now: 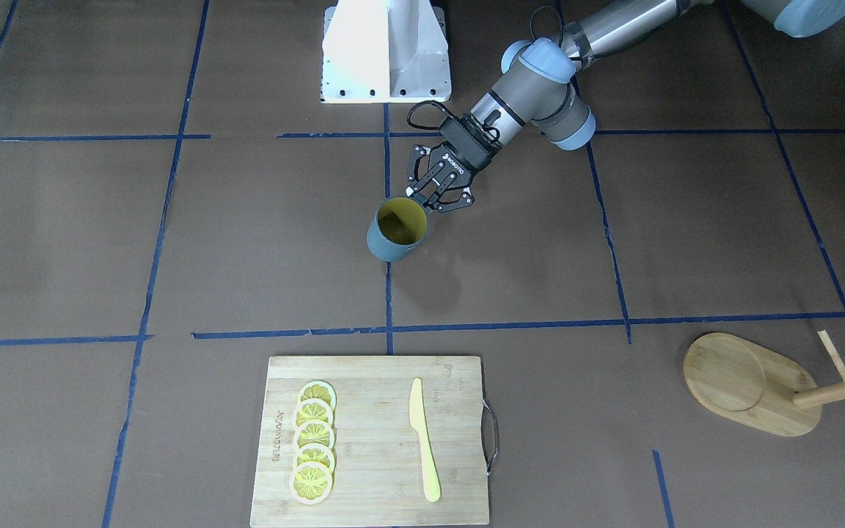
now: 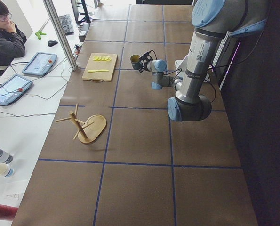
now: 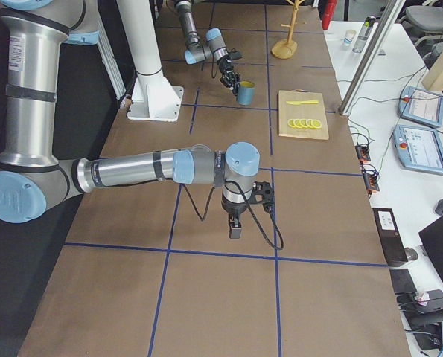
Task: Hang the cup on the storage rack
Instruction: 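Carry the mug with the left gripper up to the wooden rack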
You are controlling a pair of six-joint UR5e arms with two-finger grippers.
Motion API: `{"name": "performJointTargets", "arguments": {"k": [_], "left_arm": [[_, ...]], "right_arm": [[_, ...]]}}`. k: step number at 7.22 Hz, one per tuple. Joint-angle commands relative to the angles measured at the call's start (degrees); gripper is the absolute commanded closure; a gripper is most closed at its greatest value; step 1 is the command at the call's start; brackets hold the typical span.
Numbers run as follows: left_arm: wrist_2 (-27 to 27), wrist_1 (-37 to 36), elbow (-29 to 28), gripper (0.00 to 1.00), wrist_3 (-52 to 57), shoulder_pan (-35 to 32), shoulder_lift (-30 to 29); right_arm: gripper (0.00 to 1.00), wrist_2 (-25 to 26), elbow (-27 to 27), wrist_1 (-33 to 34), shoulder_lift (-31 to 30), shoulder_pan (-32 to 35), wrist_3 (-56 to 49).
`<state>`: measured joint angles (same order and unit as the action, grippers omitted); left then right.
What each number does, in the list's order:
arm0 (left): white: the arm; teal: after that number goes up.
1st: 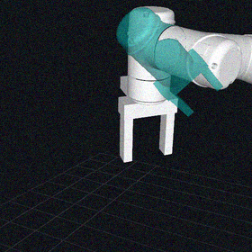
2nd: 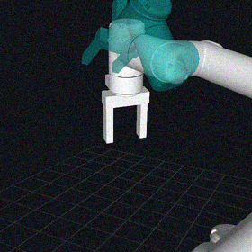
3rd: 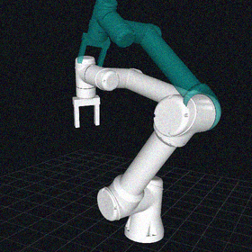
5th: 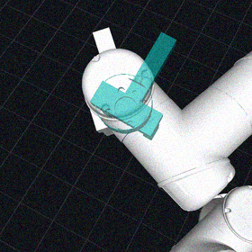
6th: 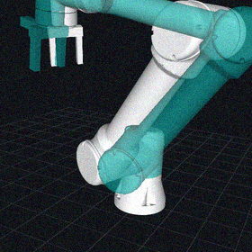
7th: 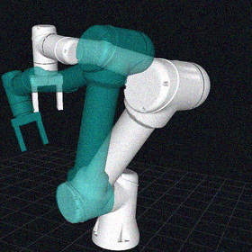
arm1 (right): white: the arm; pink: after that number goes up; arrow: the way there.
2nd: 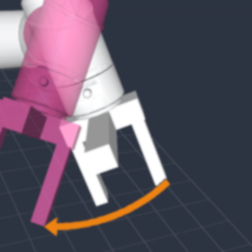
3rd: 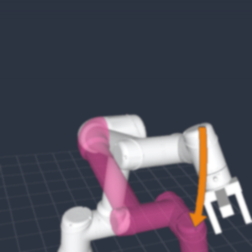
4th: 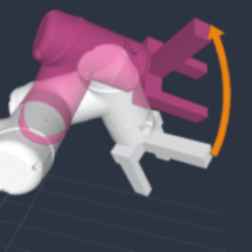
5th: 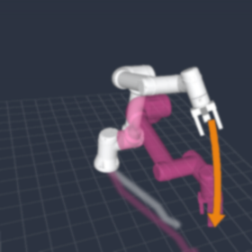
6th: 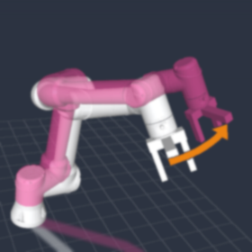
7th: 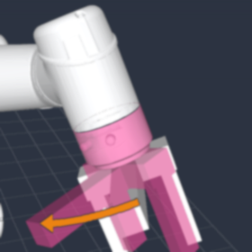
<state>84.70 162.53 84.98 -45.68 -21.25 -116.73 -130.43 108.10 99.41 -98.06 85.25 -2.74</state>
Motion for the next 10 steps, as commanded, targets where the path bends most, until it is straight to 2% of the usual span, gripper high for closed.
{"name": "performJointTargets", "arguments": {"k": [1, 2, 3, 4, 6, 8, 9, 10], "left_arm": [[7.02, 0.42, 1.32, 0.97, -19.23, -4.31, 0.27], [7.49, 1.81, 2.2, 0.96, -31.72, -5.72, 1.84], [7.58, 2.0, 3.77, 1.0, -38.28, -7.74, 2.29], [11.06, 2.53, 4.22, 1.0, -48.44, -11.93, 2.99], [30.0, 2.36, 4.14, 1.0, -57.46, -27.45, 4.83], [45.3, 2.27, 0.56, 1.0, -61.11, -40.13, 5.02], [48.16, 2.27, -0.51, 1.0, -62.59, -43.93, 5.02], [48.54, 2.7, -0.69, 1.0, -68.26, -45.1, 5.02]], "right_arm": [[0.0, 0.0, -0.08, -0.01, 0.06, 0.0, -0.07], [0.0, 0.0, -0.08, -0.01, 0.06, 0.0, -0.07], [0.0, 0.0, -0.08, -0.01, -0.03, 0.0, -0.07], [0.0, 0.0, -0.08, 0.08, -0.12, 0.0, 0.02], [0.0, 0.09, -0.08, 0.08, -0.55, 0.09, 0.02], [0.0, 0.09, -0.17, 0.0, -0.56, 0.09, 0.02], [0.0, 0.09, 0.01, 0.08, -0.56, 0.09, 0.02], [0.0, 0.09, 0.01, 0.08, -0.56, 0.09, 0.02]]}}
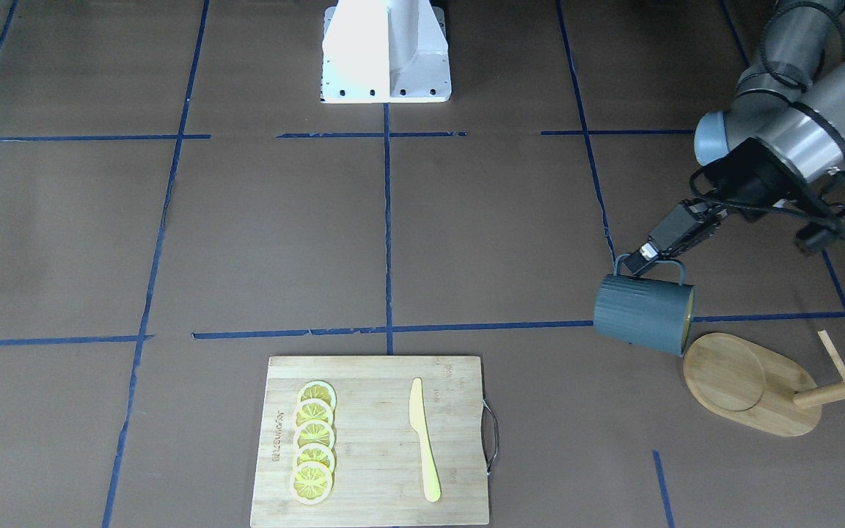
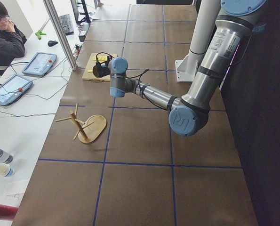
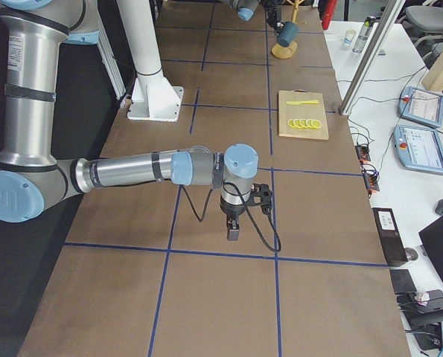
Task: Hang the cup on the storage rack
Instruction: 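Carry the mug with the left gripper up to the wooden rack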
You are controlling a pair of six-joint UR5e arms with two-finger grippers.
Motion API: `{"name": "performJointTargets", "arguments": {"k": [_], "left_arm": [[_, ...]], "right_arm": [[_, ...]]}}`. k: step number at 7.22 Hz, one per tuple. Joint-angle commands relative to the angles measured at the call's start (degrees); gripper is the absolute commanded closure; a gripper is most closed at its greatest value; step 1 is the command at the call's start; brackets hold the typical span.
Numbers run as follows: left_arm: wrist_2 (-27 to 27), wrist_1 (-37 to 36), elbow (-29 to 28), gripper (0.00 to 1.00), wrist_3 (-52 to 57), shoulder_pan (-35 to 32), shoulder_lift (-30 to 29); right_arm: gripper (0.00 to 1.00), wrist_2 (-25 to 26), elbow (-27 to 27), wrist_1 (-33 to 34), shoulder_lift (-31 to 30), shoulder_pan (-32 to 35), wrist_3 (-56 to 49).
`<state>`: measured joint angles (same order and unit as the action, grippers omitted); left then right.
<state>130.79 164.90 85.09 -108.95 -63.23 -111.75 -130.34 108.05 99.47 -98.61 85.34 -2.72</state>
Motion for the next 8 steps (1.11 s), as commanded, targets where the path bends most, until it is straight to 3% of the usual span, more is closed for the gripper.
{"name": "performJointTargets", "arguments": {"k": [1, 5, 7, 8], "left_arm": [[2.46, 2.34, -0.97, 1.0, -11.66, -3.91, 0.21], [0.71, 18.76, -5.97, 1.0, -33.05, -8.82, 3.29], [-6.48, 34.7, -16.2, 1.0, -39.92, -8.75, 3.12], [-8.08, 35.92, -17.57, 1.0, -40.46, -8.66, 2.51]], "right_arm": [[0.0, 0.0, 0.14, -0.07, 0.0, 0.0, 0.0], [0.0, 0.0, 0.32, -0.07, 0.08, 0.0, -0.09], [0.0, 0.0, 0.84, -0.07, 0.08, 0.0, -0.09], [0.0, 0.0, 1.19, -0.07, 0.0, 0.09, -0.09]]}}
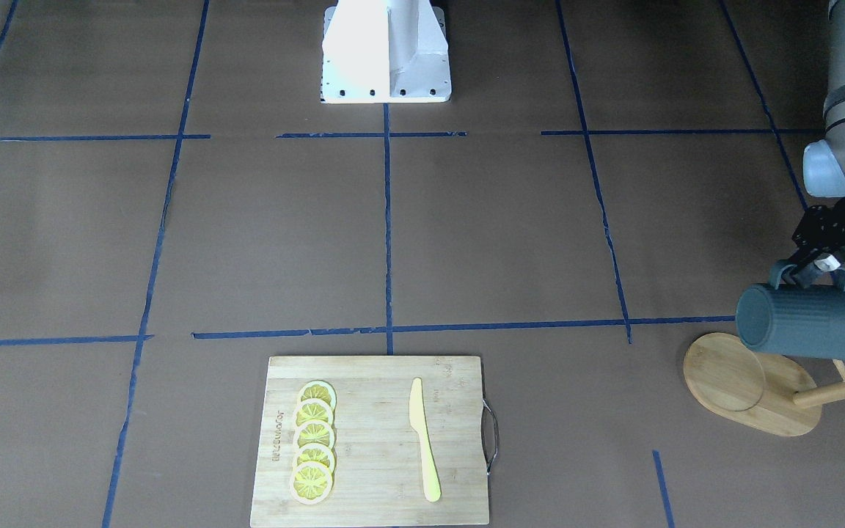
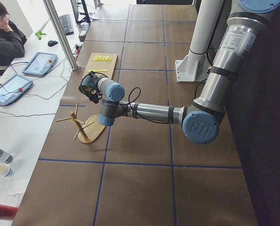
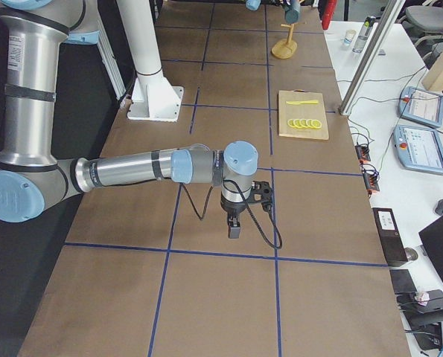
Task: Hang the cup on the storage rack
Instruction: 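Carry the mug with the left gripper up to the wooden rack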
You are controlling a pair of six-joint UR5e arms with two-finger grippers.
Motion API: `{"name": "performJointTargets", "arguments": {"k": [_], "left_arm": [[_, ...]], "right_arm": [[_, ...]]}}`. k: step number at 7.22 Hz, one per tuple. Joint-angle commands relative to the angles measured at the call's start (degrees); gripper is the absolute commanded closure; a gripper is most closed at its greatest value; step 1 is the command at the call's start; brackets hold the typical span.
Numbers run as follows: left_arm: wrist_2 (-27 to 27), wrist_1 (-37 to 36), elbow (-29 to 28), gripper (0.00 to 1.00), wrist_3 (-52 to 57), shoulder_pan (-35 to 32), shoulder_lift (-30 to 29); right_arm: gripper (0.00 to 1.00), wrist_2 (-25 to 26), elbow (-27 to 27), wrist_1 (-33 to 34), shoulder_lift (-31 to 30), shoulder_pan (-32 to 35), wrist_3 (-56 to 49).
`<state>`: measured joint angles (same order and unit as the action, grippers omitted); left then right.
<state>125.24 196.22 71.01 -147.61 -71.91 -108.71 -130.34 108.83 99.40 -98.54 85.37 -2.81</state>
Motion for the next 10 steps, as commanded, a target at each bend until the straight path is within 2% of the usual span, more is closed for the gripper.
{"name": "performJointTargets", "arguments": {"k": [1, 5, 10], "left_arm": [[-6.37, 5.66, -4.03, 1.0, -6.24, 0.01, -0.54], [-9.22, 10.5, -9.13, 1.0, -7.69, 0.1, -0.62], [-9.31, 15.77, -15.8, 1.0, -7.78, 0.19, -1.24]], "right_arm": [[0.0, 0.09, 0.76, 0.0, -0.07, 0.06, 0.0], [0.0, 0.09, 1.99, -0.09, -0.24, 0.15, 0.09], [0.0, 0.09, 2.08, -0.09, -0.16, 0.15, 0.09]]}}
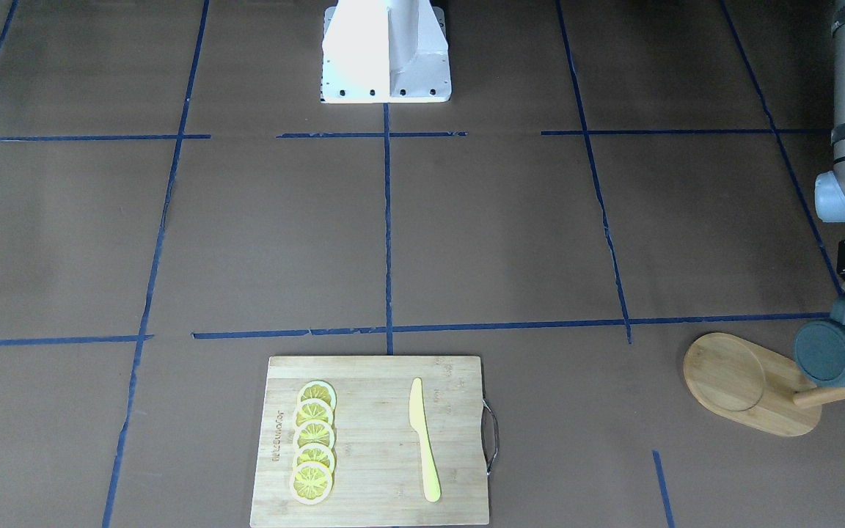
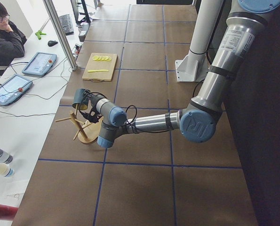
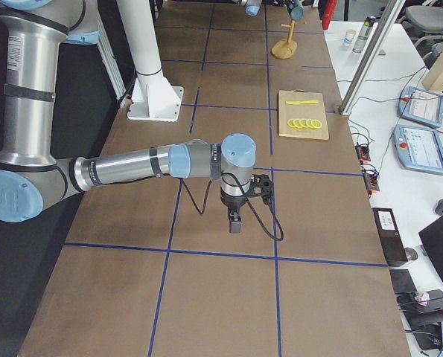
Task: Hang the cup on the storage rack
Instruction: 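Slide the mug handle onto a rack peg with the left gripper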
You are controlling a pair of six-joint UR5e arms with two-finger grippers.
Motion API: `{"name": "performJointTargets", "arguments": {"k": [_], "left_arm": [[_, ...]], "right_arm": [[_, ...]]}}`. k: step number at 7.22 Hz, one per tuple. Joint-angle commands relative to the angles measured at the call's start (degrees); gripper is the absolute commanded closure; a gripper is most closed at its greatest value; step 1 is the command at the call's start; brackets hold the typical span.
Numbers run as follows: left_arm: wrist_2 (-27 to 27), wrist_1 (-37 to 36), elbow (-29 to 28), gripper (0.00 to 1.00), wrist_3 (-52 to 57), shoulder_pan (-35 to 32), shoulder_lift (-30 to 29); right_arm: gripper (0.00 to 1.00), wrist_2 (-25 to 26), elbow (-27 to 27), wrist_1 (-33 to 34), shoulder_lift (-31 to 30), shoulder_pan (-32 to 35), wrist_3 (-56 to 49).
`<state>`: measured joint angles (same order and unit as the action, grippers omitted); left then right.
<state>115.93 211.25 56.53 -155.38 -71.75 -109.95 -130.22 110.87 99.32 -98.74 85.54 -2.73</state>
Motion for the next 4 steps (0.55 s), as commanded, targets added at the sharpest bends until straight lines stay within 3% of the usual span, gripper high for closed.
{"name": "performJointTargets", "arguments": {"k": [1, 4], "left_arm": [[-0.01, 1.0, -2.55, 1.0, 0.08, 0.03, 0.0], [-0.01, 1.0, -4.5, 1.0, -0.01, -0.06, 0.17]], "right_arm": [[0.0, 0.05, 0.05, 0.0, 0.04, -0.02, 0.0], [0.0, 0.05, 0.05, 0.0, 0.04, 0.06, 0.0]]}}
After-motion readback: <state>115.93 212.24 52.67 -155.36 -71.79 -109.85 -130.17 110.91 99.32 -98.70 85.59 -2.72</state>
